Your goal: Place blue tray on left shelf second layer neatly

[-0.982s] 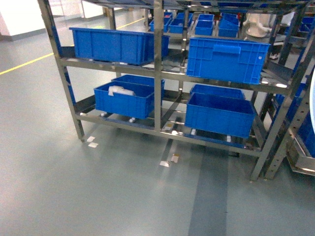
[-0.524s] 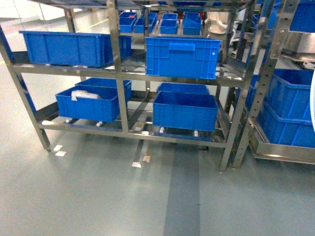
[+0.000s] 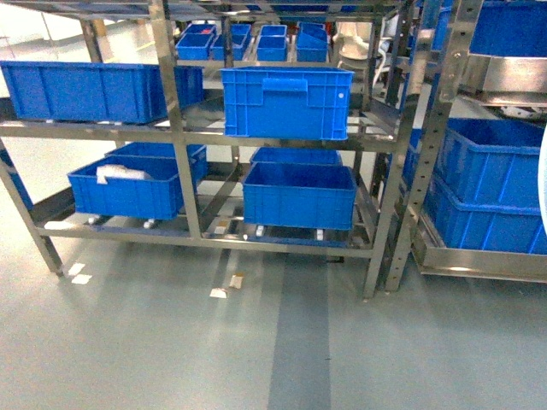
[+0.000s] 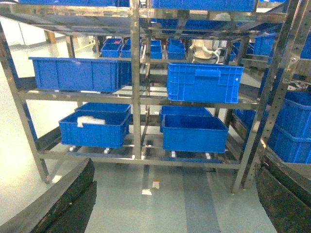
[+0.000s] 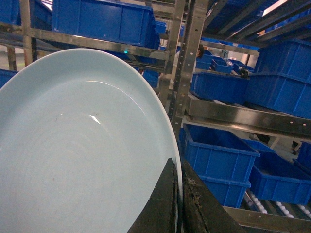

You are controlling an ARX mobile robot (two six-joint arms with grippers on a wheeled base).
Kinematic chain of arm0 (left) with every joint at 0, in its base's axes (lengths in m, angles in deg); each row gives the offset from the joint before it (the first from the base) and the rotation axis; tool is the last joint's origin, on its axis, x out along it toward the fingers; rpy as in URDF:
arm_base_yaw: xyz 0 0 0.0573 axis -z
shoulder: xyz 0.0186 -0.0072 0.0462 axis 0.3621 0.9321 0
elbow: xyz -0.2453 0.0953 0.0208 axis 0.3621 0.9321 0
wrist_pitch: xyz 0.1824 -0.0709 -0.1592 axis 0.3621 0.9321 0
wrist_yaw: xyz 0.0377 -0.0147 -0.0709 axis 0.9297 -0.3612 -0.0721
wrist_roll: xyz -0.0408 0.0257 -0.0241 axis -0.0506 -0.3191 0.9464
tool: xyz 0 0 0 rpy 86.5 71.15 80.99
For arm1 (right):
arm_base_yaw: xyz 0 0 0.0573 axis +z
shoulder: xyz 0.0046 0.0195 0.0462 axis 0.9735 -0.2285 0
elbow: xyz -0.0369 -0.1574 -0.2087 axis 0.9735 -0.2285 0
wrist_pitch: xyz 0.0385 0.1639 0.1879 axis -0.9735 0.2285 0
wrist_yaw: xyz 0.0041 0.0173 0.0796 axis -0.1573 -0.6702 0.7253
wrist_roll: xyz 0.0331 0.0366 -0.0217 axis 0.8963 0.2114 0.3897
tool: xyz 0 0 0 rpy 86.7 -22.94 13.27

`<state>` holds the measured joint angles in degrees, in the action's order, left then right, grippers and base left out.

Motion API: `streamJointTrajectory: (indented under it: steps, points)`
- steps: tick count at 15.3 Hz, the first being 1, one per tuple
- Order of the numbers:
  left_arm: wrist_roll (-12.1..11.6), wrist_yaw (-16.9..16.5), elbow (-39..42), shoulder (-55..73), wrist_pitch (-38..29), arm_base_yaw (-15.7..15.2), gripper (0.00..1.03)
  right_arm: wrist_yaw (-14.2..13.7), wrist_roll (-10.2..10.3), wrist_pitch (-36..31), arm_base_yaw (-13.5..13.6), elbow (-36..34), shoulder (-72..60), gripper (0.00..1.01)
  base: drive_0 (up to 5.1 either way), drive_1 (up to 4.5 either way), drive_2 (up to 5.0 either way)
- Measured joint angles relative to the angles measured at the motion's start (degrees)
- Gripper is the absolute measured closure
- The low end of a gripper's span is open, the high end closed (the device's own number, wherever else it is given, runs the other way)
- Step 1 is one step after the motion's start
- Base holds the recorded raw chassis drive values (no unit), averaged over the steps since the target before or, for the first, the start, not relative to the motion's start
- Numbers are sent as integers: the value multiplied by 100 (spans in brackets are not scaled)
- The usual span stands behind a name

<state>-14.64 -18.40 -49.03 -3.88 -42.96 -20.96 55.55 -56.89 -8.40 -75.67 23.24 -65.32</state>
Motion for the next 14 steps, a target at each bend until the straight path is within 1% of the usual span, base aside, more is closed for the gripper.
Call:
streamJointTrajectory:
  steps: [14]
  points:
    - [0, 4, 0, 0, 15, 2, 5, 0, 0, -7, 0, 0, 2, 99, 14, 407, -379]
